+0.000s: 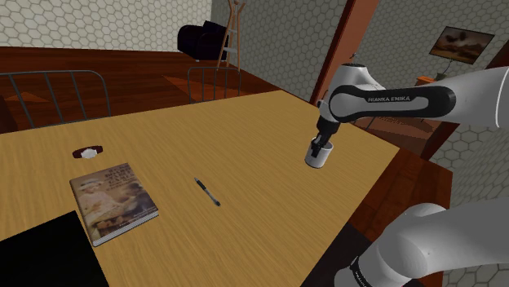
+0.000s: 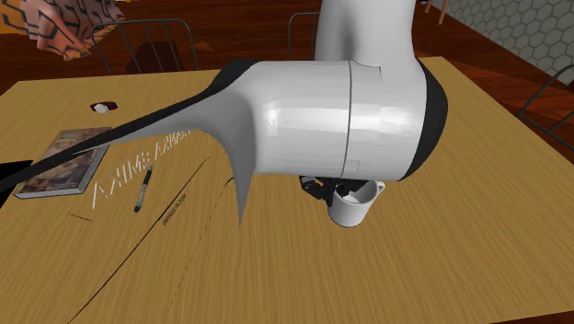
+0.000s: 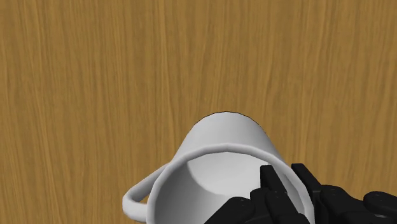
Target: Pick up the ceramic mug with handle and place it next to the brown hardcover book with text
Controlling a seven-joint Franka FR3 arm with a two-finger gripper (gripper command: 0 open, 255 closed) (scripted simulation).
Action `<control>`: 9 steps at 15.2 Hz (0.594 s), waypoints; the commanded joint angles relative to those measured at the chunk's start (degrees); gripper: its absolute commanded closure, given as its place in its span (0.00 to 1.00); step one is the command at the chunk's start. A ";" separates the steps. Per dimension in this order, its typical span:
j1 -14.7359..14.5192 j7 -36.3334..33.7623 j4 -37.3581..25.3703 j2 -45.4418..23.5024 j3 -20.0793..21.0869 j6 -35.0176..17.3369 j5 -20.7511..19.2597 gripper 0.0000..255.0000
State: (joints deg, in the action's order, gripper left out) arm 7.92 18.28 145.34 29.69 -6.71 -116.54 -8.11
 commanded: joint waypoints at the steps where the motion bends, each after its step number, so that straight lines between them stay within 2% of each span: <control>1: -0.04 0.06 -0.87 0.41 0.10 1.27 0.09 1.00; 9: -0.18 0.50 -6.09 1.73 0.47 7.80 0.51 1.00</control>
State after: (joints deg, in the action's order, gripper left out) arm 7.79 18.82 139.90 31.05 -6.38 -109.77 -7.69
